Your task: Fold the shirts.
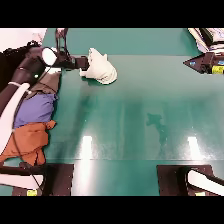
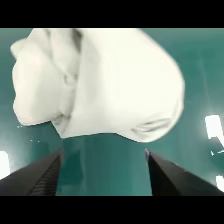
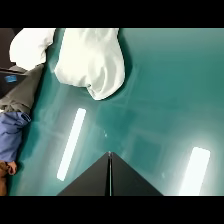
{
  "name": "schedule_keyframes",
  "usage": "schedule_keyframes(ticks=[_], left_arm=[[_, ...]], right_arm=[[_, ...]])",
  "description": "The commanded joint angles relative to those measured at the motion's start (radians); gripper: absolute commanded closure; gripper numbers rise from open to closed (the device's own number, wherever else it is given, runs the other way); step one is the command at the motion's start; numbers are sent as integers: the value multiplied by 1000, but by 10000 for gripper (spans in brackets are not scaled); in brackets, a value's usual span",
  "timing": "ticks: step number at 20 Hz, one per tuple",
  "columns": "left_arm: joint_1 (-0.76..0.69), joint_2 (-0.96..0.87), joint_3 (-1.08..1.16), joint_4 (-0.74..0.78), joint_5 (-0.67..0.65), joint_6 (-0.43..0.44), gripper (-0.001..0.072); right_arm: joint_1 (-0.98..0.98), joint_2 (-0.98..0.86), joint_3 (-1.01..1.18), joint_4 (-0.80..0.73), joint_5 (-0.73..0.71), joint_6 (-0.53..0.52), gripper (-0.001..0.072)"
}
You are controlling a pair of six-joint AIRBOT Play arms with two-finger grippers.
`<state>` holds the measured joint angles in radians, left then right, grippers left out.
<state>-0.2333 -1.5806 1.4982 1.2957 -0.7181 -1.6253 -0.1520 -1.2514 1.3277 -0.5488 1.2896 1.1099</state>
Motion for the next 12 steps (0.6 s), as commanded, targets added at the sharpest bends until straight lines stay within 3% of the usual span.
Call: schedule_keyframes(ticks=[1, 7, 11, 12], left_arm=[[36, -154, 24, -135, 95, 97, 79], [36, -248, 106, -205, 129, 142, 90], [36, -240, 107, -205, 97, 142, 652], [36, -230, 116, -205, 60, 153, 684]], right_arm=[[4, -1, 0, -2, 42, 0, 695], [8, -1, 0, -5, 72, 0, 695], [8, -1, 0, -4, 76, 0, 694], [8, 0, 0, -3, 77, 0, 695]])
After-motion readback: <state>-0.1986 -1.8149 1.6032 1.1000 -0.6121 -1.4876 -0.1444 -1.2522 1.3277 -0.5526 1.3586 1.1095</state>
